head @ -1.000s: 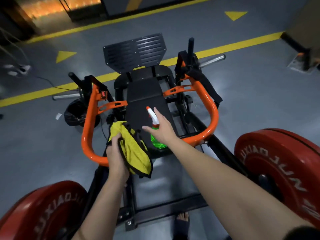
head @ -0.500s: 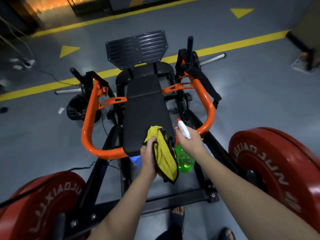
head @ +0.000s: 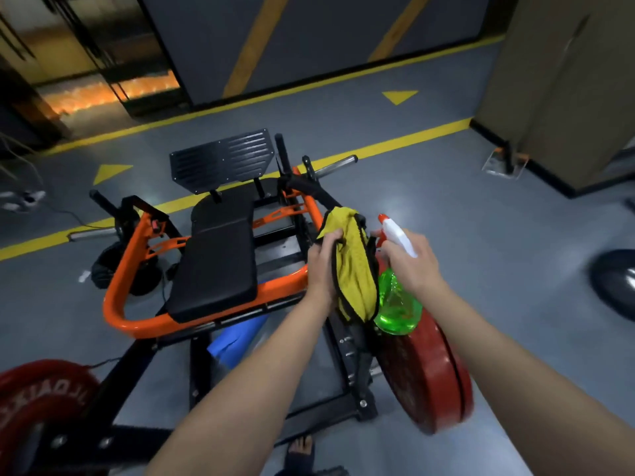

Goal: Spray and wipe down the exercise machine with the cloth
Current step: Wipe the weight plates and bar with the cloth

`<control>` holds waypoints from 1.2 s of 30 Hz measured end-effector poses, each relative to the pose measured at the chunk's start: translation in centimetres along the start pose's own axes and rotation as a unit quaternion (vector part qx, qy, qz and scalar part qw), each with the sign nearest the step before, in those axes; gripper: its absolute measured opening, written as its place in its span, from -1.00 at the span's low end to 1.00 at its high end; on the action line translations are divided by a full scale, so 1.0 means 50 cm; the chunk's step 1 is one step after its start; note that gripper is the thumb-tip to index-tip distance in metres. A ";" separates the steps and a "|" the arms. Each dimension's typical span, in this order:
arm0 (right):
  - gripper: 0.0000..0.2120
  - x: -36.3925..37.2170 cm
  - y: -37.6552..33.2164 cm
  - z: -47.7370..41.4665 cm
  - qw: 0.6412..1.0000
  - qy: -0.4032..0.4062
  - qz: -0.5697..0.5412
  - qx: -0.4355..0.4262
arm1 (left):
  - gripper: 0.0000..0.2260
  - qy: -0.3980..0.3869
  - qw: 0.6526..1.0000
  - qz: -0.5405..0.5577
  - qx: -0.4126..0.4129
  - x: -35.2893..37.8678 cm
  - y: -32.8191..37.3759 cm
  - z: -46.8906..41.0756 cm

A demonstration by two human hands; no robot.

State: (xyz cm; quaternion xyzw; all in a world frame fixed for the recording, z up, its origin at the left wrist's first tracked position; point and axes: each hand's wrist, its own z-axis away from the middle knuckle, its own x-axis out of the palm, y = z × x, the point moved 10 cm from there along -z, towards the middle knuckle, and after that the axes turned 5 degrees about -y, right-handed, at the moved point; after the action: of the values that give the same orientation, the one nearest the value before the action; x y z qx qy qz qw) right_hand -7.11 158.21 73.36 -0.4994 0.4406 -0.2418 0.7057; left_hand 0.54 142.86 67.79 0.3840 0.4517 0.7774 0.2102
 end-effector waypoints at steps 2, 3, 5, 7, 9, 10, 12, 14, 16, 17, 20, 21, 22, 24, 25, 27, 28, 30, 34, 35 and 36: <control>-0.65 -0.082 0.022 0.040 1.000 0.004 0.003 -0.013 | -0.54 -0.005 1.000 -0.010 0.020 0.085 -0.008 0.046; -0.63 -0.120 0.036 0.060 1.000 0.005 -0.004 -0.017 | -0.57 0.001 0.999 -0.017 0.031 0.118 -0.014 0.065; -0.62 -0.178 0.080 0.088 1.000 0.009 -0.030 -0.003 | -0.57 0.016 0.998 -0.029 0.048 0.164 -0.034 0.090; -0.68 -0.225 0.128 0.114 0.997 0.015 -0.064 0.029 | -0.58 0.040 0.997 -0.032 0.054 0.185 -0.075 0.104; -0.60 -0.258 0.177 0.137 0.995 0.003 -0.076 0.061 | -0.53 0.099 0.992 -0.068 0.045 0.183 -0.109 0.131; -0.59 -0.265 0.202 0.143 0.995 -0.022 -0.070 0.069 | -0.51 0.139 0.985 -0.095 0.043 0.178 -0.116 0.150; -0.70 -0.259 0.259 0.154 0.989 -0.081 -0.075 0.096 | -0.51 0.217 0.962 -0.159 0.041 0.153 -0.119 0.171; -0.77 -0.257 0.325 0.171 0.979 -0.122 -0.096 0.130 | -0.40 0.258 0.943 -0.207 0.029 0.134 -0.124 0.171; -0.83 -0.255 0.396 0.191 0.970 -0.145 -0.103 0.165 | -0.39 0.267 0.929 -0.251 0.049 0.128 -0.123 0.165; -0.80 -0.253 0.428 0.201 0.964 -0.159 -0.102 0.186 | -0.41 0.263 0.922 -0.277 0.062 0.131 -0.123 0.161; -0.73 -0.247 0.526 0.209 0.946 -0.188 -0.111 0.241 | -0.43 0.202 0.894 -0.391 0.085 0.145 -0.148 0.117; -0.73 -0.251 0.546 0.207 0.942 -0.185 -0.120 0.252 | -0.39 0.180 0.876 -0.441 0.083 0.148 -0.159 0.104; -0.75 -0.254 0.569 0.200 0.938 -0.182 -0.134 0.263 | -0.37 0.159 0.851 -0.495 0.078 0.159 -0.170 0.093; -0.79 -0.262 0.591 0.192 0.932 -0.176 -0.152 0.278 | -0.38 0.139 0.781 -0.606 0.057 0.180 -0.188 0.076; -0.85 -0.262 0.599 0.189 0.929 -0.177 -0.157 0.283 | -0.40 0.136 0.744 -0.653 0.047 0.191 -0.197 0.069; -0.77 -0.260 0.624 0.173 0.926 -0.179 -0.169 0.285 | -0.46 0.142 0.684 -0.715 0.032 0.219 -0.206 0.061; -0.71 -0.262 0.639 0.164 0.928 -0.171 -0.164 0.287 | -0.49 0.150 0.661 -0.735 0.029 0.228 -0.212 0.055; -0.71 -0.273 0.656 0.154 0.933 -0.147 -0.157 0.288 | -0.54 0.162 0.635 -0.755 0.016 0.236 -0.226 0.045; -0.64 -0.267 0.680 0.144 0.927 -0.165 -0.178 0.286 | -0.55 0.172 0.619 -0.766 0.014 0.236 -0.230 0.032; -0.65 -0.268 0.684 0.140 0.925 -0.158 -0.190 0.288 | -0.55 0.173 0.612 -0.771 0.017 0.237 -0.229 0.031; -0.70 -0.276 0.687 0.134 0.925 -0.141 -0.207 0.287 | -0.56 0.170 0.604 -0.779 0.018 0.239 -0.231 0.027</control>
State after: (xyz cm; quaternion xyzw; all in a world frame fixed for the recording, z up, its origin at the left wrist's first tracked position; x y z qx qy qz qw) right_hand -11.53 185.51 47.85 -0.3842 0.1352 -0.4257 0.8080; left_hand -6.01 157.47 63.09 -0.2482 0.6217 0.3628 0.6483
